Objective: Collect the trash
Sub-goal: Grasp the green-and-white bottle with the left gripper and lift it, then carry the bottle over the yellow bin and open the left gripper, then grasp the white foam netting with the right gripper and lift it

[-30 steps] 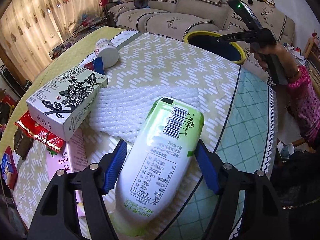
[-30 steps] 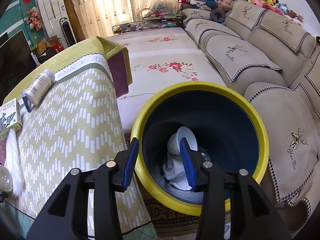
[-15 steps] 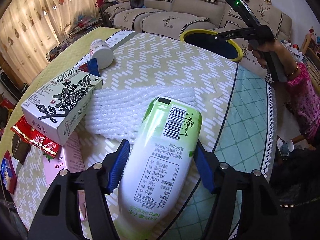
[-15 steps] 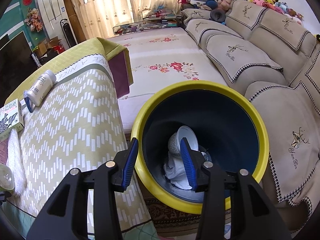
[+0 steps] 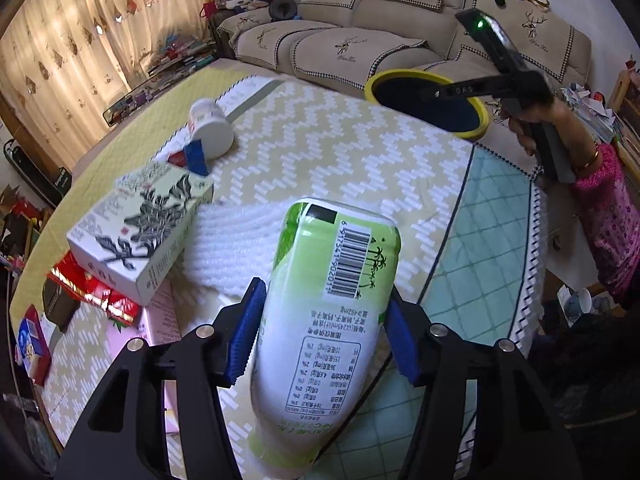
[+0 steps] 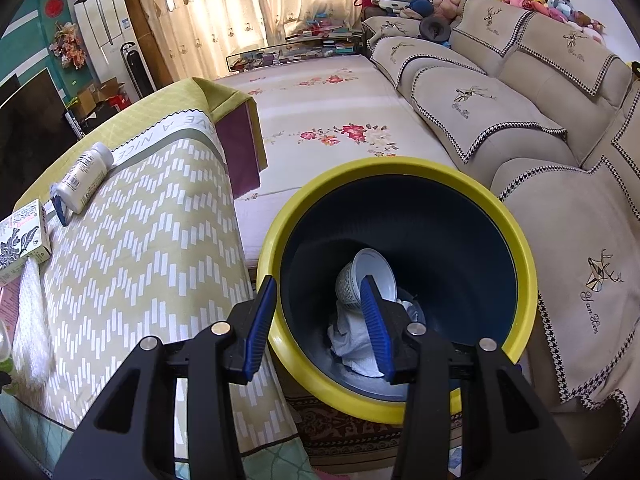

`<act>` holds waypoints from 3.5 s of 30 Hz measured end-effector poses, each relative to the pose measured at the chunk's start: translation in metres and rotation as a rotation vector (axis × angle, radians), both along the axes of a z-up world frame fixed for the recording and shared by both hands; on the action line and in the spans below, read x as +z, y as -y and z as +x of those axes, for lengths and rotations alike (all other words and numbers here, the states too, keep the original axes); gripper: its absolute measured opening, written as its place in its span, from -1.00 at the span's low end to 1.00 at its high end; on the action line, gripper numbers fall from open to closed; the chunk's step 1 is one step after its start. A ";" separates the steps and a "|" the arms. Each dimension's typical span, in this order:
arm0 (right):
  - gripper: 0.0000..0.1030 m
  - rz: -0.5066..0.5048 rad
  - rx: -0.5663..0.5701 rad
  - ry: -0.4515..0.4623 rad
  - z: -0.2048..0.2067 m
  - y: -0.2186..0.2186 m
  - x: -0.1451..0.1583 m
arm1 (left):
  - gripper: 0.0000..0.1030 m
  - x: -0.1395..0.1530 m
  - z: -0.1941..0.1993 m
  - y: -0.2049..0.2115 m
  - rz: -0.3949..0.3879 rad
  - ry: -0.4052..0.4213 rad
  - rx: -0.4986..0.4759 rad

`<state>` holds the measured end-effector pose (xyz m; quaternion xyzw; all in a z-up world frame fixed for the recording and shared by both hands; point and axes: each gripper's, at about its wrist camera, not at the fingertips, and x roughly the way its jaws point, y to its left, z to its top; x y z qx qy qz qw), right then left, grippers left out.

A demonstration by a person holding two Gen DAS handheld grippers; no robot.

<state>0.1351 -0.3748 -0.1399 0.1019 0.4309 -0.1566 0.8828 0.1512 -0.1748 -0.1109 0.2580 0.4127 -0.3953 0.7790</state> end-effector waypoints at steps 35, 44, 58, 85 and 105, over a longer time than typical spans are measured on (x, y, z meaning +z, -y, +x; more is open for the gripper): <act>-0.15 0.027 -0.192 0.158 -0.106 0.089 0.030 | 0.08 0.067 0.020 0.223 -0.190 -0.047 -0.147; -0.15 0.052 -0.266 0.136 -0.132 0.121 0.015 | 0.08 0.034 0.049 0.327 -0.191 -0.061 -0.138; -0.08 0.071 -0.255 0.142 -0.134 0.118 0.013 | 0.29 0.037 0.048 0.306 -0.263 -0.069 -0.026; 0.80 0.005 0.631 -0.005 0.046 -0.201 0.011 | 0.66 0.043 -0.043 -0.123 -0.330 0.222 0.721; -0.80 0.039 0.598 -0.017 0.032 -0.209 0.014 | 0.66 0.026 -0.038 -0.111 -0.343 0.161 0.699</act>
